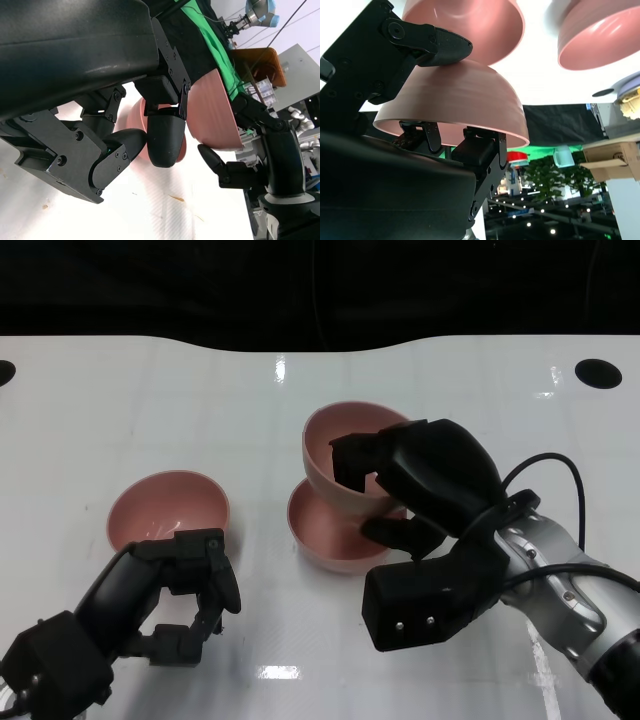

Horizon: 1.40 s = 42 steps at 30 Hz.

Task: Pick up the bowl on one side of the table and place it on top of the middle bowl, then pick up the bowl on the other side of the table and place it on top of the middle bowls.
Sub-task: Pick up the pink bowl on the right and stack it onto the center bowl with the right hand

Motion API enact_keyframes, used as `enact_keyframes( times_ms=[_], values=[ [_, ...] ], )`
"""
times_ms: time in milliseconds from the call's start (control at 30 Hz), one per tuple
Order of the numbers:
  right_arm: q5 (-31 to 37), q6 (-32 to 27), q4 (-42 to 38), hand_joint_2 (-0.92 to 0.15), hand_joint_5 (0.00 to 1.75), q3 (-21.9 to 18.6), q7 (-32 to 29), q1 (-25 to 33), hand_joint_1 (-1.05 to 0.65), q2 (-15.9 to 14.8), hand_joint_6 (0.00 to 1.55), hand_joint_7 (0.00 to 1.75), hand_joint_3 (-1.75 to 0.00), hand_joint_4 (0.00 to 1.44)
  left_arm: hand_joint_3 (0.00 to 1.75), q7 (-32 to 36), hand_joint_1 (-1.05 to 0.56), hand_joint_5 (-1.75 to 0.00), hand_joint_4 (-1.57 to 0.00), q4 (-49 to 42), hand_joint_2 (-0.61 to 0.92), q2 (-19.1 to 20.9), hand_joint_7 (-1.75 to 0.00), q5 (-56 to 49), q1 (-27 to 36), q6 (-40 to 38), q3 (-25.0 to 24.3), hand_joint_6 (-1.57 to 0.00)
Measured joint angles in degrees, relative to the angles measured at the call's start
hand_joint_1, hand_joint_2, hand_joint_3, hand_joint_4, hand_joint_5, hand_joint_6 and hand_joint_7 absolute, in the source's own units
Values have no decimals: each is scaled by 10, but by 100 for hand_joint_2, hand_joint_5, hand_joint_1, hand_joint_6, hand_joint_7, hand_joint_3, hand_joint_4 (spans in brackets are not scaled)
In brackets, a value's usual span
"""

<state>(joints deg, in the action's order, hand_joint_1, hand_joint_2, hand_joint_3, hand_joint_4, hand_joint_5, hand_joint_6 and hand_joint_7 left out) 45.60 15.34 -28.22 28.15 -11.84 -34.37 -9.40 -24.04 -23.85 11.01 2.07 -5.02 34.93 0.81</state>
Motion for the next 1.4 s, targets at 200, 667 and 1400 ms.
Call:
enact_keyframes(
  times_ms=[200,667,1400],
  values=[
    [0,5,-32,-35,175,13,-15,-11,-19,6,75,163,-112,94,127,0,-7,-165,-76,-1,46,0,-147,1,0,2,1,-80],
    [3,9,-76,-85,92,28,-20,-22,-34,21,95,33,-23,83,132,1,-5,-165,-77,-1,43,-1,-148,0,0,6,6,-79],
    [29,-41,-63,-92,59,58,44,-22,-46,3,82,4,-11,69,133,3,-3,-167,-75,9,42,1,-149,-2,0,10,12,-78]
  ],
)
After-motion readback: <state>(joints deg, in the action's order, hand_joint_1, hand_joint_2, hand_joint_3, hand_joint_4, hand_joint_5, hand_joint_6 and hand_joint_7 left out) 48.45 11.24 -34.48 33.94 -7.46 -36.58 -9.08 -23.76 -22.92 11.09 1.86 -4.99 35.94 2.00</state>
